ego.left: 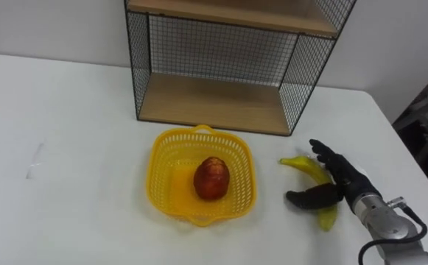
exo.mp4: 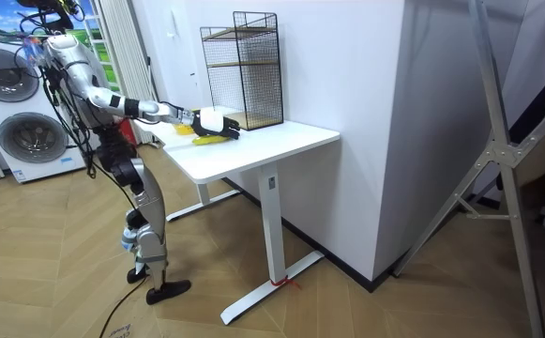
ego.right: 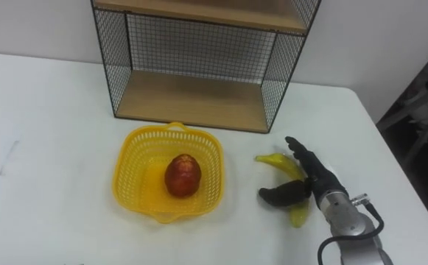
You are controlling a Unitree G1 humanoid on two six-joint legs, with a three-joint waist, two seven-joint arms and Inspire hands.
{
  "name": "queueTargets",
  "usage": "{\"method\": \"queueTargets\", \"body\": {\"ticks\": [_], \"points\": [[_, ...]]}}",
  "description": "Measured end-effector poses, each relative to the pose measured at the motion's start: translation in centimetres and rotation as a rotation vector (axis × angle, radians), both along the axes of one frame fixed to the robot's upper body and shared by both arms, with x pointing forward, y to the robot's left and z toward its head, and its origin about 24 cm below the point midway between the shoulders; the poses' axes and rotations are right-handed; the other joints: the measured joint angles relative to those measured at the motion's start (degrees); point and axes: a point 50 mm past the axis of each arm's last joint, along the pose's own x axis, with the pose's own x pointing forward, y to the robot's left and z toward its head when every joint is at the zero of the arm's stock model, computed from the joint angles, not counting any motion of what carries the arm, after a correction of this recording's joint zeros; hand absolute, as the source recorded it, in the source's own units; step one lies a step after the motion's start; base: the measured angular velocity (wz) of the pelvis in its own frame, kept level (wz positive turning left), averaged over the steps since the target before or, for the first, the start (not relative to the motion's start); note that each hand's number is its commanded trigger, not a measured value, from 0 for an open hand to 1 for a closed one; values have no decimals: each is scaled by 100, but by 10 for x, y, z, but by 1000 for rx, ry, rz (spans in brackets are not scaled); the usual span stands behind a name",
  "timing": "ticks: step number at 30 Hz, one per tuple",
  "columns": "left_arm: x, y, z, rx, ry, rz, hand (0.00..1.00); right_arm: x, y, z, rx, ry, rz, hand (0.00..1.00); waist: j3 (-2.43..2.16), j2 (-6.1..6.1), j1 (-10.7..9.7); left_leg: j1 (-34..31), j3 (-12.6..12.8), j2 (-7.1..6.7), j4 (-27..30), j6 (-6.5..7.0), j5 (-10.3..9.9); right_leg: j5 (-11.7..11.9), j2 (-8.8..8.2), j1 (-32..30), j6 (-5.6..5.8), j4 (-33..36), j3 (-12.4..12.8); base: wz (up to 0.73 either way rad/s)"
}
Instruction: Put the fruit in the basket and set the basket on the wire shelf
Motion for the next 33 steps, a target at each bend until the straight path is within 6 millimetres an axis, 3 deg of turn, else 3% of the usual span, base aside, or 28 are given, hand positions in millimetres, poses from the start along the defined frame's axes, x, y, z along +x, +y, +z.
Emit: {"method": "queueTargets", "body": {"ticks": [9,21,29,33], "points": [[-1,1,0,7,5,16,0,5,-11,1,-41,-11,-63,100,-1,-11,6,-3,-68,-45,18,-4,-3,-1,9,29,1,-88,-1,2],[2,1,1,20,-9,13,0,6,-21,2,-108,-15,-122,100,-6,0,5,19,-67,14,-24,-25,-14,0,64,61,1,-88,15,0],[9,1,2,43,-54,2,0,7,-13,1,-77,-26,-143,100,-4,5,-5,98,-15,33,-104,-31,-16,0,90,76,1,-86,97,-5],[8,-3,1,46,-52,-5,0,10,-2,11,-16,-66,-154,100,-1,45,19,3,86,33,-102,-40,-22,13,108,-58,-21,-75,171,-14]]}}
